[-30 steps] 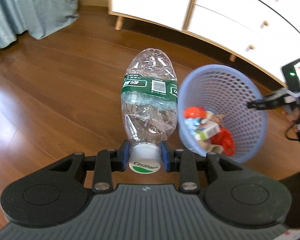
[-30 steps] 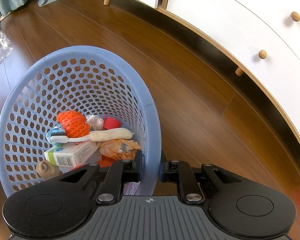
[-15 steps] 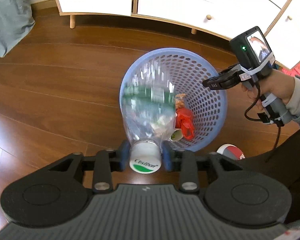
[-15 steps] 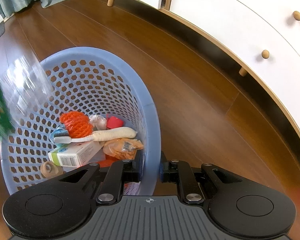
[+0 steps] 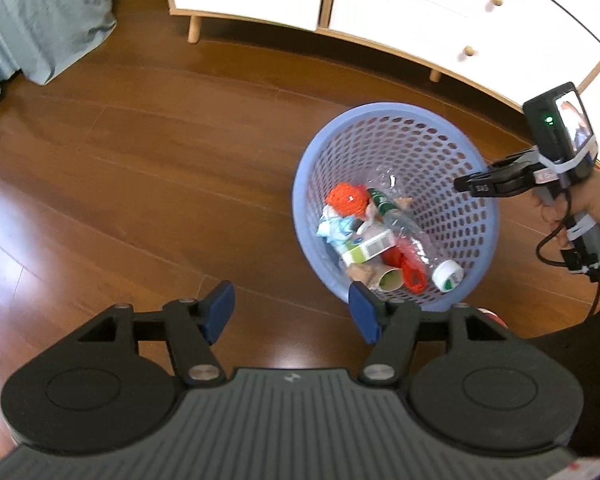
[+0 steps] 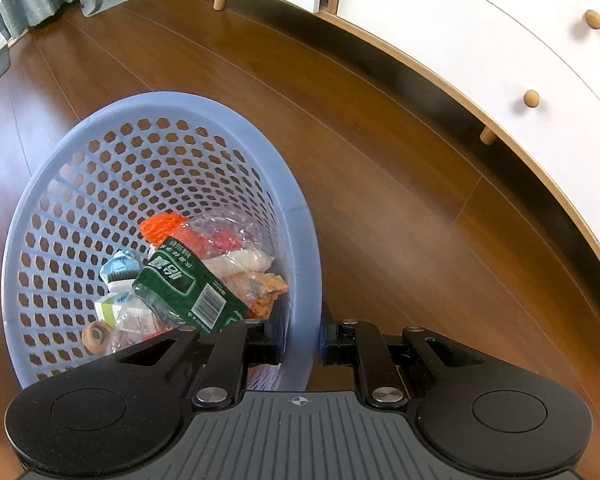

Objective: Collect trash
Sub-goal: 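Withdraw the left gripper while the right gripper lowers the wastebasket to the floor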

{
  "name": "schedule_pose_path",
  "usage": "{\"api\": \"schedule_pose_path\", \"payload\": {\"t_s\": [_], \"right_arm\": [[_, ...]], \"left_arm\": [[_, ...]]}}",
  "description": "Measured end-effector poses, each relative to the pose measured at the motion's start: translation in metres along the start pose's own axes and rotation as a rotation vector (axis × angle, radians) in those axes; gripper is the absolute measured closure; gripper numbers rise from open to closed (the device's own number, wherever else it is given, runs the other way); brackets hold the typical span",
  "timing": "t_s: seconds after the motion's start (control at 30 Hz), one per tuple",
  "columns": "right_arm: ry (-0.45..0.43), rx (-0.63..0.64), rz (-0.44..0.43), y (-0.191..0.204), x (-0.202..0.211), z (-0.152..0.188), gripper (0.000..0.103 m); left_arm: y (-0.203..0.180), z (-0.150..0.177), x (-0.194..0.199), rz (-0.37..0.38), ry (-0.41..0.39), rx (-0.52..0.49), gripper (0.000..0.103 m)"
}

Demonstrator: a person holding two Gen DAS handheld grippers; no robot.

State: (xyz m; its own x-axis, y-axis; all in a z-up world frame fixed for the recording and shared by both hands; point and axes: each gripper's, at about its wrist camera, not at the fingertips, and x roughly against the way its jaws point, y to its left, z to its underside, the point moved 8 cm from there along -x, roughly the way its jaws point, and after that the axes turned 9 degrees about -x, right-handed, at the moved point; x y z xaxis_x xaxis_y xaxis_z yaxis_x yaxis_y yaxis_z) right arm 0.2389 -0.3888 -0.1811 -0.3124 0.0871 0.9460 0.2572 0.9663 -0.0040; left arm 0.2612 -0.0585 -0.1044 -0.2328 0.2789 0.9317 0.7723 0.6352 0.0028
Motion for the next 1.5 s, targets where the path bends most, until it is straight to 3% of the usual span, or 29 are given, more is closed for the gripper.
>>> {"api": "schedule_pose_path", "payload": {"t_s": [1.0, 1.27, 1.5], "right_arm": [[0.002, -0.012, 0.001, 0.000, -0.002, 0.000, 0.091], [0.014, -0.088, -0.002, -0.005, -0.006, -0.007, 0.091], [0.067, -0.136, -0.059, 0.011, -0.014, 0.000, 0.092]], "left_arm": [[0.012, 0.020, -0.013, -0.054, 0.021, 0.123, 0.044], [0.025, 0.033, -0.016, -0.126, 0.014, 0.218, 0.044], [0.027, 0.040, -0.001, -0.197, -0.004, 0.290, 0.043]]}}
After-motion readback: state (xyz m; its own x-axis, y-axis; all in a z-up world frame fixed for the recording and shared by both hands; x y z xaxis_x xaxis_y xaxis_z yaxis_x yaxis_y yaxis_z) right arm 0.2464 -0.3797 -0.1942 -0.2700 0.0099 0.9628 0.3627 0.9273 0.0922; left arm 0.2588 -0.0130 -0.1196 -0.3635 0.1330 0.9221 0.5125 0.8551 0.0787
